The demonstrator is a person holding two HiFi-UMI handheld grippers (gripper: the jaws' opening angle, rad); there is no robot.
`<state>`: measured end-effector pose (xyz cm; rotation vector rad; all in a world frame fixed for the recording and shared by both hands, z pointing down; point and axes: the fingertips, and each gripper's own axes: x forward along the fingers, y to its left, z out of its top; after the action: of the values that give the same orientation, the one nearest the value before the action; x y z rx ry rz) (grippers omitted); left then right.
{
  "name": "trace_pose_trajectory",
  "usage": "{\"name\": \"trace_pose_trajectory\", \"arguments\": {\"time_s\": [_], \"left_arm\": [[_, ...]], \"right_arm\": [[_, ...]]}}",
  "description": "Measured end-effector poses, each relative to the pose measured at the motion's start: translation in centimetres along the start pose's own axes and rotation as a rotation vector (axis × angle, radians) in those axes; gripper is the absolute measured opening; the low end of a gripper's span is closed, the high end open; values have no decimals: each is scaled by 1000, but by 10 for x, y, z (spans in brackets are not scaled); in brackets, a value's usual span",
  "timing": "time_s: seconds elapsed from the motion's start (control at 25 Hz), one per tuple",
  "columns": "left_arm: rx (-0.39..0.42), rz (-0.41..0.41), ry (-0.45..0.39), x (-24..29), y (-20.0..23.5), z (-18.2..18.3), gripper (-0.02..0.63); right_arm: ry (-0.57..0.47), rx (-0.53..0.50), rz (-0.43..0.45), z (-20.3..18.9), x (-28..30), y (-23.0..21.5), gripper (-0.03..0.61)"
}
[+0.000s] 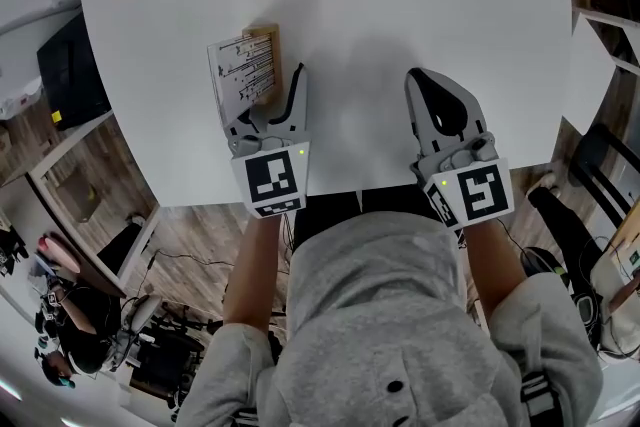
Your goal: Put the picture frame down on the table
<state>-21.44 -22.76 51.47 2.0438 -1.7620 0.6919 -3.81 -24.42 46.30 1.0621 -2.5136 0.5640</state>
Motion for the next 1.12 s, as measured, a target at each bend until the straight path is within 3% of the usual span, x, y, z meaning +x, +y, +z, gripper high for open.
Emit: {"name": "trace_pose_trajectory", "arguments": {"time_s": [0.48,0.64,0.96,1.12], "left_arm": [[-82,105,54,-43,11,-3,285],[-96,127,59,-66,2,4,285],[-117,135,11,-105,-23,31,281],[-101,109,-22,-114,-39,48,228]], "right_arm": [[-35,-55,26,28,-25,-11,26],[-47,-24,19,40,-45,-26,26],[-70,0,-19,49,-84,-59,26],[-86,7,-21,53,-99,-64,26]]}}
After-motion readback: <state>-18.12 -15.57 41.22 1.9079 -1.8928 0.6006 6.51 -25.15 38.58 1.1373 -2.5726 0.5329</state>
